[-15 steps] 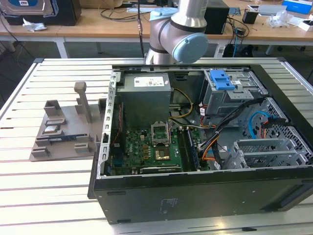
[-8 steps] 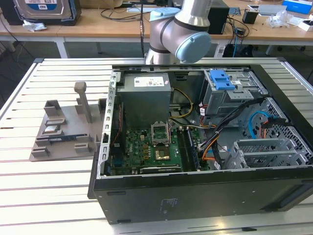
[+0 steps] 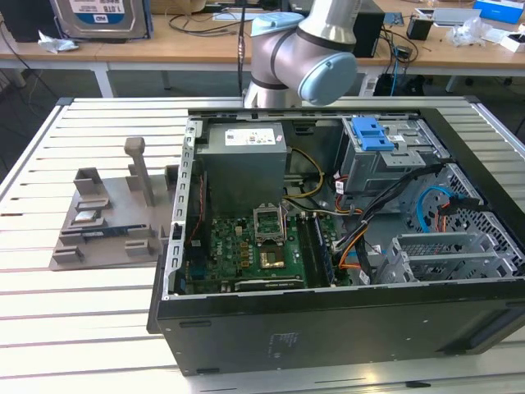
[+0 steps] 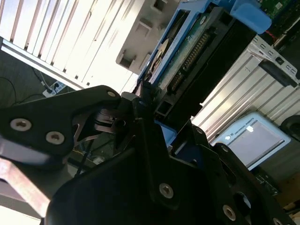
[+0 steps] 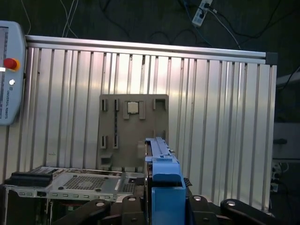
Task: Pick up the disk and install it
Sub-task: 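Pick up the disk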
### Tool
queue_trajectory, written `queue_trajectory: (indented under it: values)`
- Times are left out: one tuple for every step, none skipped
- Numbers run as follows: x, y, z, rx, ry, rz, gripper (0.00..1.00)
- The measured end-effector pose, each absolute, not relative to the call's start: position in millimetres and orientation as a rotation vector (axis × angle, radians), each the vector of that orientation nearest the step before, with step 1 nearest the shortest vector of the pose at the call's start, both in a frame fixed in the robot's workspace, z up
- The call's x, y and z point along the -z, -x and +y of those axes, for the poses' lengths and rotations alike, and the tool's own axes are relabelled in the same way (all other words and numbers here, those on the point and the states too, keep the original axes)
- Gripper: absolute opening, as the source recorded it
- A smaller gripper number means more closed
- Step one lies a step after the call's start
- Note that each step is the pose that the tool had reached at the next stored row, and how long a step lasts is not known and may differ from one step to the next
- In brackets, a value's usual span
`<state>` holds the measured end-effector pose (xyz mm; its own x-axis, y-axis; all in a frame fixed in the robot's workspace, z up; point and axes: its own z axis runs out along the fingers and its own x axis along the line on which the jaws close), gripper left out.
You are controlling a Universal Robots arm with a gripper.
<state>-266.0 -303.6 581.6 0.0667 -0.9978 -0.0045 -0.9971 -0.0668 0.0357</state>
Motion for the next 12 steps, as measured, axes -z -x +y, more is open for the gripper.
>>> queue_trajectory:
  values:
    - [-581,262,-304,0.045,-2.277,-2.129,0.37]
    - [-579,256,-304,0.046,-2.276,-2.129,0.37]
    - [-578,253,-304,0.047,-2.275,-2.129,0.37]
    - [-576,245,-305,0.049,-2.275,-2.127,0.37]
    - [-573,240,-305,0.051,-2.274,-2.127,0.37]
    - [-572,237,-305,0.051,-2.274,-2.127,0.37]
    - [-570,233,-305,0.052,-2.273,-2.126,0.37]
    - [-568,230,-306,0.053,-2.273,-2.126,0.37]
    - [-565,227,-306,0.053,-2.273,-2.126,0.37]
    - [-563,224,-306,0.054,-2.273,-2.126,0.37]
    - [-560,220,-306,0.054,-2.272,-2.126,0.37]
    - [-557,215,-307,0.055,-2.272,-2.125,0.37]
